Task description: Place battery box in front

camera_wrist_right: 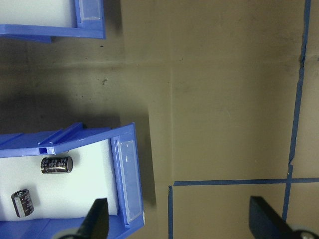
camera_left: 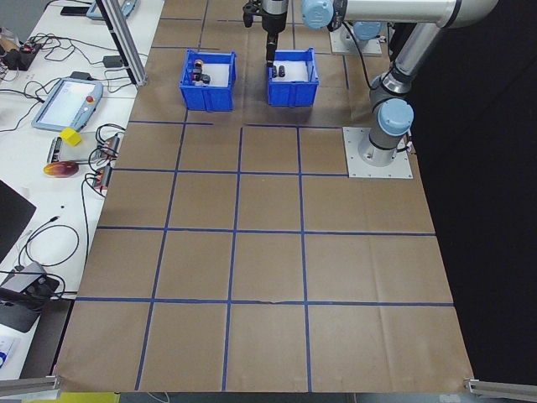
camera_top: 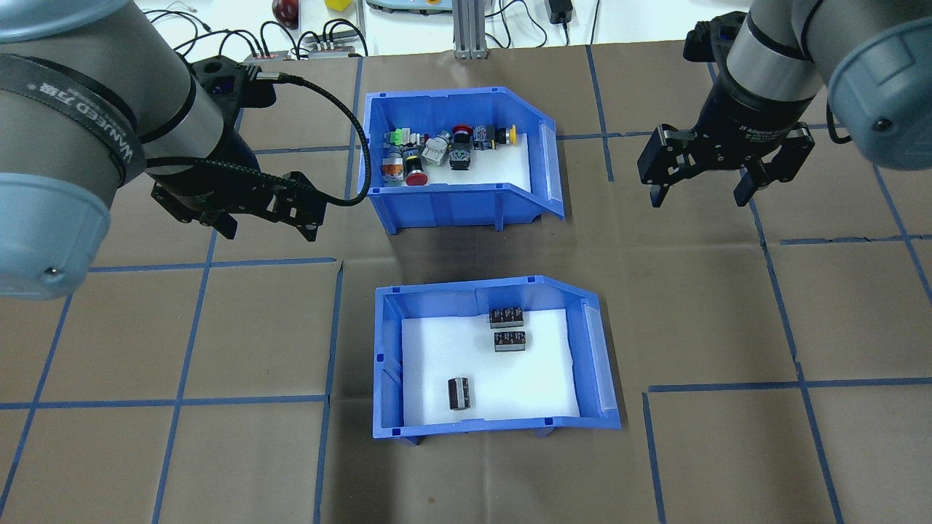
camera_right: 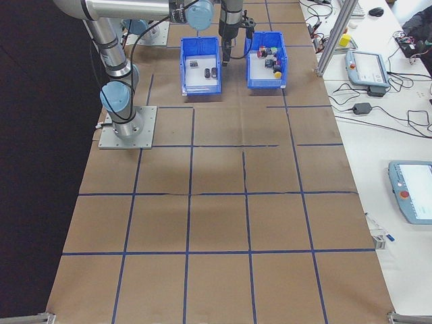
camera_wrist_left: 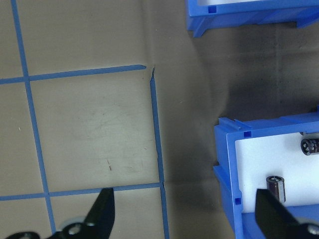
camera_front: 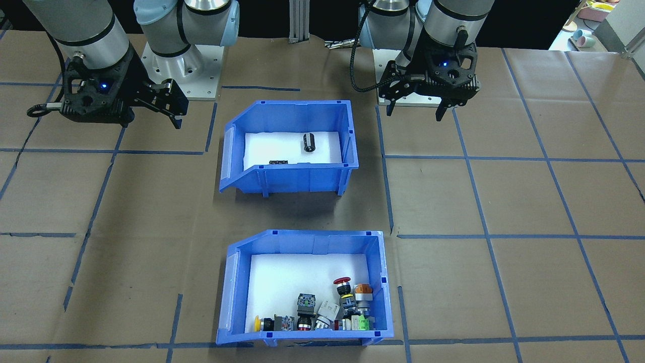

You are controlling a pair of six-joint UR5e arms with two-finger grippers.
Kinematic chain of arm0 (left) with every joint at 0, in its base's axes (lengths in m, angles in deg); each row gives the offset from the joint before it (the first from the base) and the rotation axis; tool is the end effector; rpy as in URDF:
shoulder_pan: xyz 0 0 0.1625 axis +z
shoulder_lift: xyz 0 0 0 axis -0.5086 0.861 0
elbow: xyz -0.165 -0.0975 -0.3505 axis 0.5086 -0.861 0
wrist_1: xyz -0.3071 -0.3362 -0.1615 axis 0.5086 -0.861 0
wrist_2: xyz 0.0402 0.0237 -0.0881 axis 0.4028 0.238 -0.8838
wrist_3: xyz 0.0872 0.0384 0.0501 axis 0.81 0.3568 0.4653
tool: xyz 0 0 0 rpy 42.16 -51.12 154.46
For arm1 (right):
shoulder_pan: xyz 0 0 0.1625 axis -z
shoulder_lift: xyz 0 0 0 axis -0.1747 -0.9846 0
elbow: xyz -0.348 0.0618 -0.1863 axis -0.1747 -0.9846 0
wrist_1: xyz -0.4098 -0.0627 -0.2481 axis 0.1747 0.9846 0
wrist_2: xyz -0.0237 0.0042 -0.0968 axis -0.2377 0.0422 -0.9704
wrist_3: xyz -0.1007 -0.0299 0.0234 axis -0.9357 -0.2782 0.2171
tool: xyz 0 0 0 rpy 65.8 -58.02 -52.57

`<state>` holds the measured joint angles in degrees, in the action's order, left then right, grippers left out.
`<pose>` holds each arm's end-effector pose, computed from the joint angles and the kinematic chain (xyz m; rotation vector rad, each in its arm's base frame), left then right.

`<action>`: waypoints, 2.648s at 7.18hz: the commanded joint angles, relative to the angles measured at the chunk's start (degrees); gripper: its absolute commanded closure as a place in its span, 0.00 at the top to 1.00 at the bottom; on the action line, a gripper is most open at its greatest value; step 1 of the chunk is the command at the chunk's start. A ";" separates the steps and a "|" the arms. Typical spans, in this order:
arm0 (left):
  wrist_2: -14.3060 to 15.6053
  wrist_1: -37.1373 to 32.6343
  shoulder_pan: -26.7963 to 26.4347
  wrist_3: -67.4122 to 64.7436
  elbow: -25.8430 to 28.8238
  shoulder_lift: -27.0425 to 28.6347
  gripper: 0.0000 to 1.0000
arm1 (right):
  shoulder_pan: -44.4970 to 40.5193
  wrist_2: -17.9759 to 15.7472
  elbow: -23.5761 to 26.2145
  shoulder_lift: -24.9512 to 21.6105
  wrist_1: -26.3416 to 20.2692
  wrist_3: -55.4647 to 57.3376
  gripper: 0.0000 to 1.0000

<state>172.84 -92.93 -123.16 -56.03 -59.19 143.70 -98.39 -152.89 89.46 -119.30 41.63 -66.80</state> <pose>-0.1586 -0.5078 0.4339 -0.1355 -3.1181 0.0564 0.1196 -0.5480 0.4268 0.0400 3.1172 0.1235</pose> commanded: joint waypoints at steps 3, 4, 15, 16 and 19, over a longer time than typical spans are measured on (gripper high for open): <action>0.09 0.30 0.04 0.35 0.07 0.25 0.99 | 0.00 0.15 0.00 0.02 0.09 -0.09 1.00; 0.00 0.05 0.04 0.26 0.16 0.34 0.99 | 0.00 0.06 0.00 0.02 0.00 -0.18 1.00; -0.53 -0.31 -4.84 -64.67 -15.11 -10.55 0.99 | -1.22 0.23 -7.01 7.91 1.14 -18.01 1.00; -0.53 -0.31 -10.53 -80.87 -15.83 -10.30 0.99 | -1.93 0.23 -10.08 11.15 2.10 -23.42 1.00; -0.79 8.07 -20.50 -111.98 -22.32 -8.45 0.99 | -9.46 -0.29 -22.80 24.23 3.17 -35.68 1.00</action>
<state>172.21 -89.86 -140.33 -156.94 -78.59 134.60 -104.48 -152.87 72.18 -100.36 44.81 -99.43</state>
